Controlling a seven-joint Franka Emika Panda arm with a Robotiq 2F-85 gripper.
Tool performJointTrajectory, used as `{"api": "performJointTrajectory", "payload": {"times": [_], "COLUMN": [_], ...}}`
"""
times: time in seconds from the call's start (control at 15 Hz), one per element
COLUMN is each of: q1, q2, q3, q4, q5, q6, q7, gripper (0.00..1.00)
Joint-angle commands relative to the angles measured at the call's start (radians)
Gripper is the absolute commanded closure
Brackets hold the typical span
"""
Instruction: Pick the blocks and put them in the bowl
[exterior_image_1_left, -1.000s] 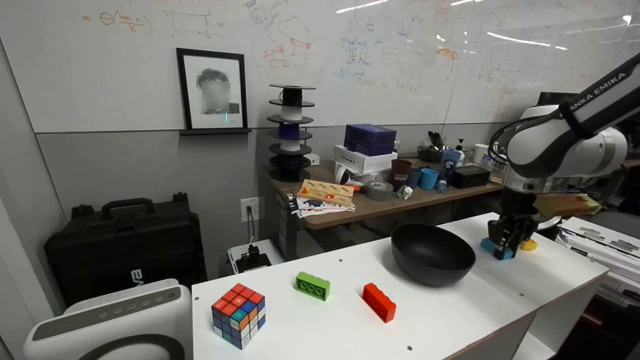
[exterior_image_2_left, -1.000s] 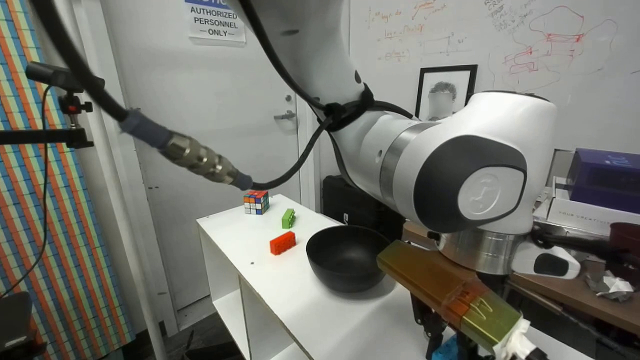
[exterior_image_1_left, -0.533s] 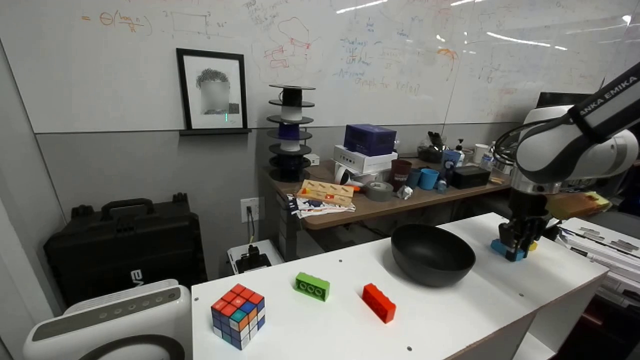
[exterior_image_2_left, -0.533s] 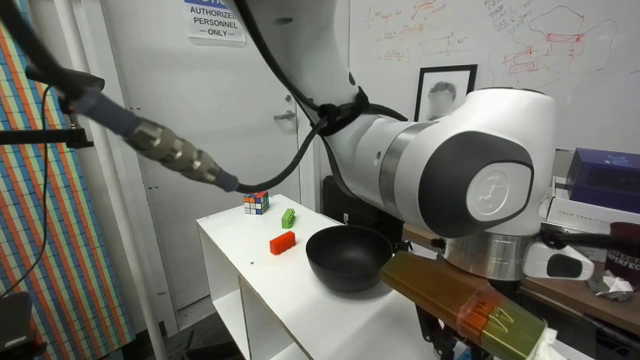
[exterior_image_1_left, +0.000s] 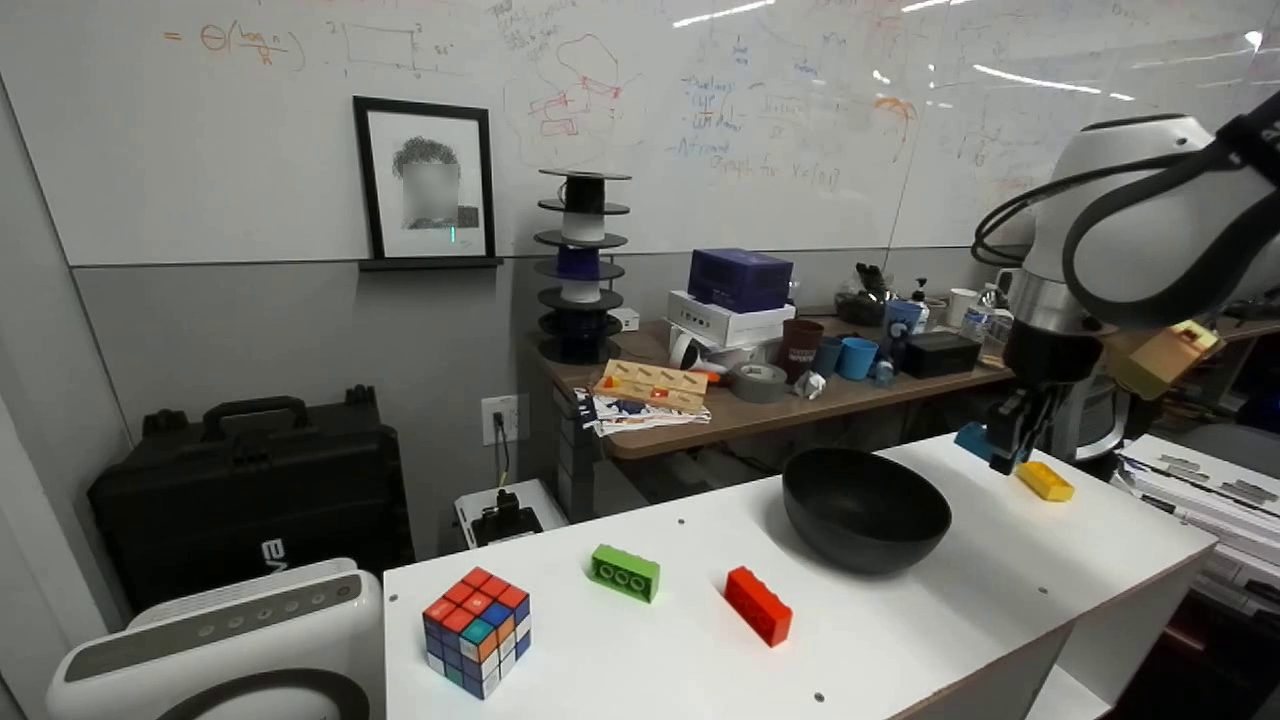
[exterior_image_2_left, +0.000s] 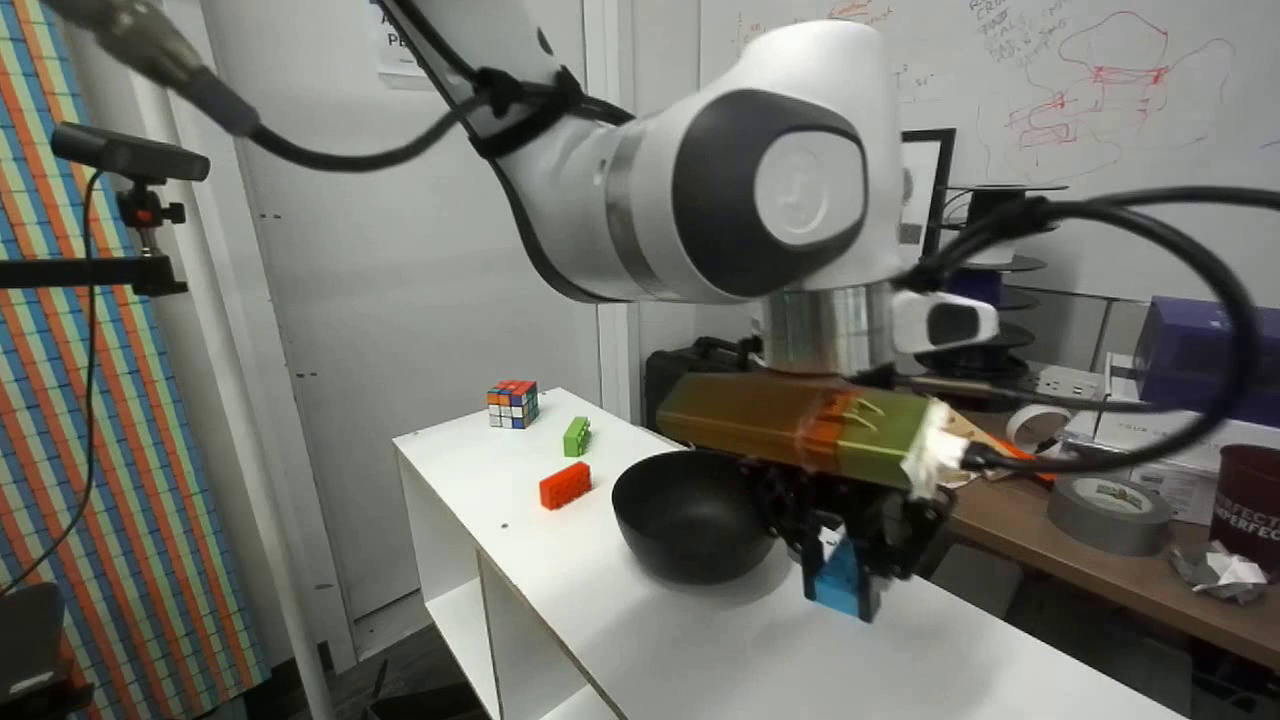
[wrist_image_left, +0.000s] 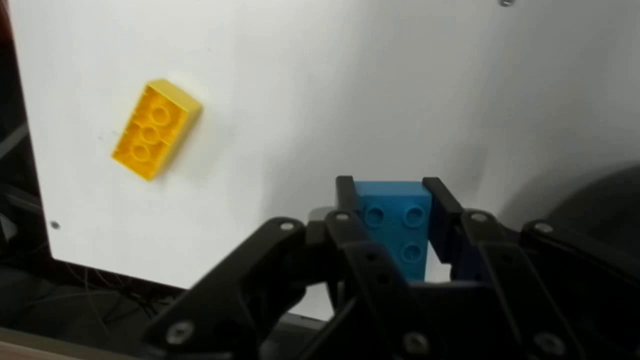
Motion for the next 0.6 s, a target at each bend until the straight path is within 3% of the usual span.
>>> {"api": "performJointTrajectory", "payload": {"times": [0.0, 0.27, 0.33, 0.4, 0.53], "q1": [0.005, -0.001, -0.005, -0.005, -0.021], "q2": [-0.136, -0.155, -0.152, -0.15, -0.147], "q3": [0.085, 0.164, 0.176, 0.183, 0.209], "q4": [-0.175, -0.239, -0.244, -0.25, -0.253], "q5": [0.01, 0.025, 0.027, 0.026, 0.039], "q6": [0.127, 0.239, 0.249, 0.27, 0.292], "q7": [-0.076, -0.137, -0.15, -0.158, -0.182], "gripper": [0.89, 0.89, 0.39, 0.38, 0.24]}}
